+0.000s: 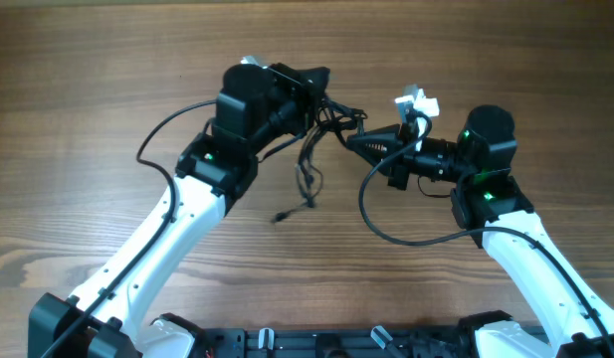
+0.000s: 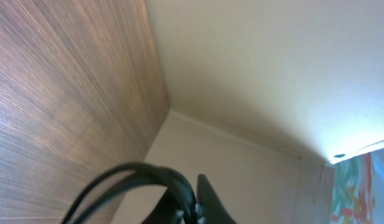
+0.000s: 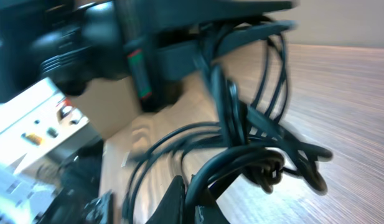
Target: Untangle cables
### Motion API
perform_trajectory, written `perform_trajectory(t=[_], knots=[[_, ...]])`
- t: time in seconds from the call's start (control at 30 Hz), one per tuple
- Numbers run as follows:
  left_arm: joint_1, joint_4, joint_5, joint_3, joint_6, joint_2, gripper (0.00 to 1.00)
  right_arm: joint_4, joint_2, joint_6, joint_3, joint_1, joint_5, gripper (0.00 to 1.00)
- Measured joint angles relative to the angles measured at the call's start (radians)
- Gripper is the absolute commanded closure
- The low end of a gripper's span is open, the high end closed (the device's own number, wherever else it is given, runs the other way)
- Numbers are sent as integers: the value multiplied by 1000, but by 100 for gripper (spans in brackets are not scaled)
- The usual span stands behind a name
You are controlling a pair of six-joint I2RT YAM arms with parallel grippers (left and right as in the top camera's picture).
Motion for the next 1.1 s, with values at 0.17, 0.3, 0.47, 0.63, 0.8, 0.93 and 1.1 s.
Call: perform_trajectory(t=[0.17,0.3,0.47,0.63,0.8,0.93,1.1], knots=[[68,-58,42,0,-5,0,79,10,0,-26,0,0,-93,95],[92,-84,69,0,0,0,76,8,2,-26,0,0,-141,95],[126,-83,67,0,54,0,83,7,2,-26,0,0,-228,95],[188,-84,93,0,76,0,96,6,2,-42,0,0,-248,96],[229,-84,193,0,188,-1,96,-9,2,-21,0,0,-204,96],[251,-82,281,0,407,-1,96,-13,2,32,0,0,-164,96],[259,-178,332,0,751,-1,24,-16,2,89,0,0,-133,96]])
